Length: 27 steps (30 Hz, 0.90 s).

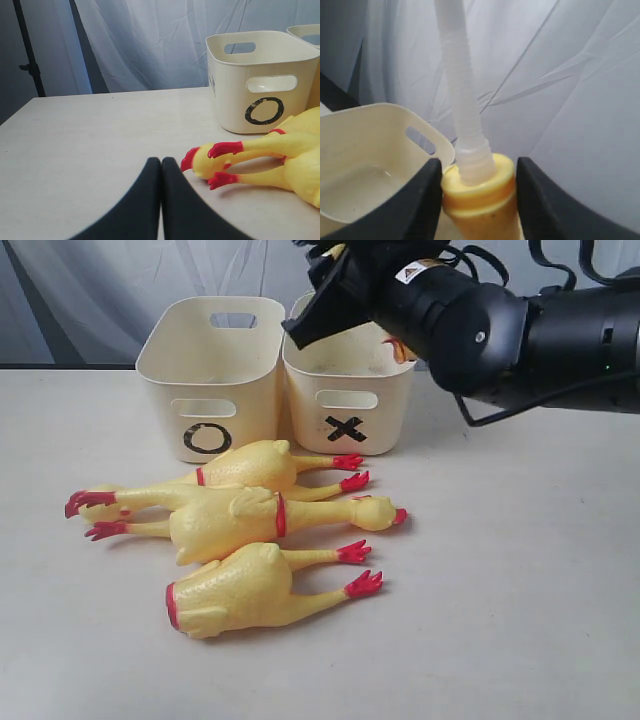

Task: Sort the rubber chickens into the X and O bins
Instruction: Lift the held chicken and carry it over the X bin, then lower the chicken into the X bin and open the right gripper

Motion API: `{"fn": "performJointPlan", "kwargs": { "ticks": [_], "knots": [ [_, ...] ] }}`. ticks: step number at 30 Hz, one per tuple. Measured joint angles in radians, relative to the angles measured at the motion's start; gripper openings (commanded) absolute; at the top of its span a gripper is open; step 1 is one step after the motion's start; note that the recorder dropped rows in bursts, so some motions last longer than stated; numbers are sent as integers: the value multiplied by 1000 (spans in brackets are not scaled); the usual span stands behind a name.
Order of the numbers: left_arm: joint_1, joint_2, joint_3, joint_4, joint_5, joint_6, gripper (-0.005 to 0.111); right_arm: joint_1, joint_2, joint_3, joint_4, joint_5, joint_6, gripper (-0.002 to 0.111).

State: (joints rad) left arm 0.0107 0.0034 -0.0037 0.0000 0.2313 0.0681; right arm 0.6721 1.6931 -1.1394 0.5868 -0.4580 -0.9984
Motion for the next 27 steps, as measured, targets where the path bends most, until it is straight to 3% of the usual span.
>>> {"fn": "performJointPlan", "kwargs": {
  "ticks": [2,6,19,27],
  "knots": [
    [0,0,0,0,0,0,0,-22,7,0,-121,-48,164,-1],
    [0,0,0,0,0,0,0,-35,71,-11,-238,-163,301,-1],
    [0,0,0,0,0,0,0,-85,329,-307,-191,-174,370,-1],
    [0,0,0,0,0,0,0,-167,446,-422,-159,-11,475,-1]
  ]
}}
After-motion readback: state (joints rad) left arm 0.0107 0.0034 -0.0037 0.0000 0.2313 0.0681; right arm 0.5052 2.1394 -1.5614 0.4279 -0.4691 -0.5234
